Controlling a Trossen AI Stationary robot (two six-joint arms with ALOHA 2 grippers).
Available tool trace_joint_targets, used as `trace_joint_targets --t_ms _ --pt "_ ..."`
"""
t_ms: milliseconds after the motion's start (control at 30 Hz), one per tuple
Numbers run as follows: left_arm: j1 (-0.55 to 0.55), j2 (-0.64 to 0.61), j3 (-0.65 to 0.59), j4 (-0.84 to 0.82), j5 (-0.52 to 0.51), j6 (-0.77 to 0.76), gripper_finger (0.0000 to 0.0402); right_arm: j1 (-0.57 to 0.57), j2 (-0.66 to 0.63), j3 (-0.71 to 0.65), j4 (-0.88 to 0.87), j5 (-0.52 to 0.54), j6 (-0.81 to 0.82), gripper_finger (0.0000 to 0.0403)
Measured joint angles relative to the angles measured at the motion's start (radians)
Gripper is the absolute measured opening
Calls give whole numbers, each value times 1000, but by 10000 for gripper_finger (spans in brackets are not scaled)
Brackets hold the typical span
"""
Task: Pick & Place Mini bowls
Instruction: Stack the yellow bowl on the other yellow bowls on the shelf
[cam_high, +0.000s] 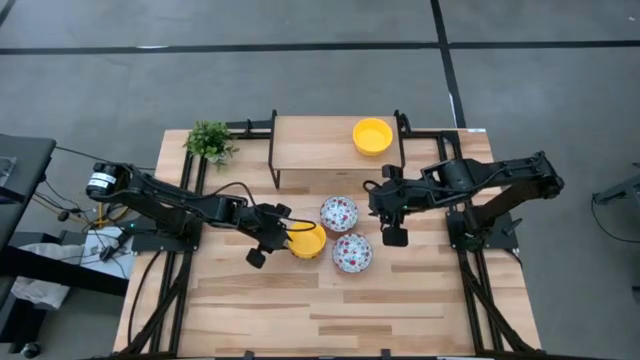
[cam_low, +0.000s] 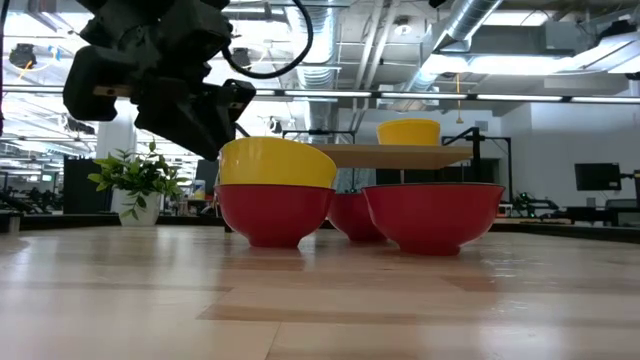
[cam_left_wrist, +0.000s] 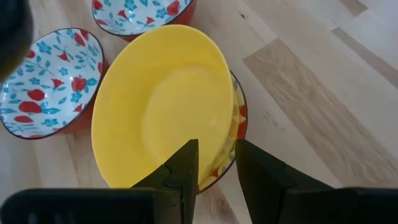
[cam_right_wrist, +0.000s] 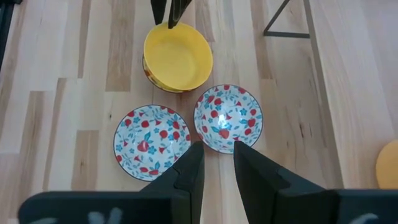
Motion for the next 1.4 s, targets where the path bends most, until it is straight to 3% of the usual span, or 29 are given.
trace_joint_targets --t_ms 400,800,1133,1400 --pt "1 0 0 10 -8 0 100 0 0 0 4 0 0 77" --pt "0 0 0 17 15 0 9 0 0 0 4 0 0 77" --pt "-2 -21 0 22 12 48 7 0 0 0 4 0 2 77" --pt "-2 -129 1 25 -28 48 6 0 1 0 38 8 25 77"
